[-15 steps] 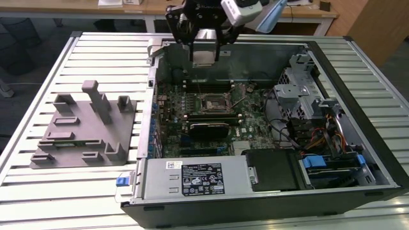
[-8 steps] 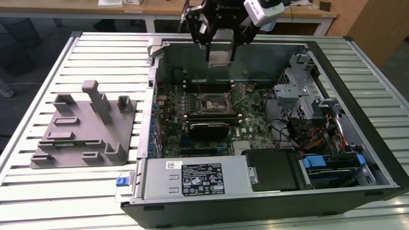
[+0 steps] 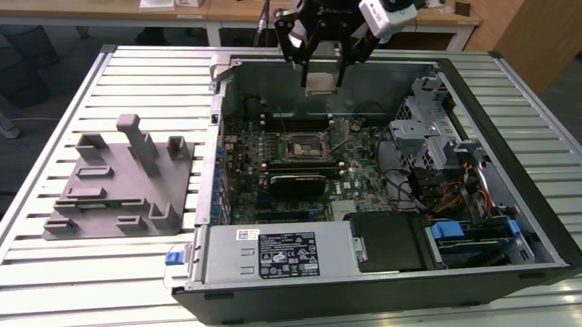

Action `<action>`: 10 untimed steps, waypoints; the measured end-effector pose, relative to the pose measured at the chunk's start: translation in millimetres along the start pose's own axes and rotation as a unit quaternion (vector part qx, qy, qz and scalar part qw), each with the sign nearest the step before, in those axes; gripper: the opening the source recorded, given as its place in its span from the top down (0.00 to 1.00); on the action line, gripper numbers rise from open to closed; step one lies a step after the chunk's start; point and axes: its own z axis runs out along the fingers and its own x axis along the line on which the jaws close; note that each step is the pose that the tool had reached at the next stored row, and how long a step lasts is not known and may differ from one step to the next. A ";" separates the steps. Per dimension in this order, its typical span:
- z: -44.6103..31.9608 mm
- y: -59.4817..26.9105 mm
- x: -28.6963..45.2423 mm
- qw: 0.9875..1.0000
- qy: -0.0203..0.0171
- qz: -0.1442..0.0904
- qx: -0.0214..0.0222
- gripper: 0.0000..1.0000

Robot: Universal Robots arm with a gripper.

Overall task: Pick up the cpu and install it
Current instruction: 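Place the cpu into insertion slot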

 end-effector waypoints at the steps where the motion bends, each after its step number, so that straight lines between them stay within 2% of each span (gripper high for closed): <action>1: 0.0 0.1 -0.1 1.000 0.000 0.000 0.000 0.46; 5: 0.5 0.1 -0.1 1.000 -0.001 0.031 0.000 0.46; 10: 1.7 0.4 -0.2 0.998 -0.003 0.065 0.000 0.46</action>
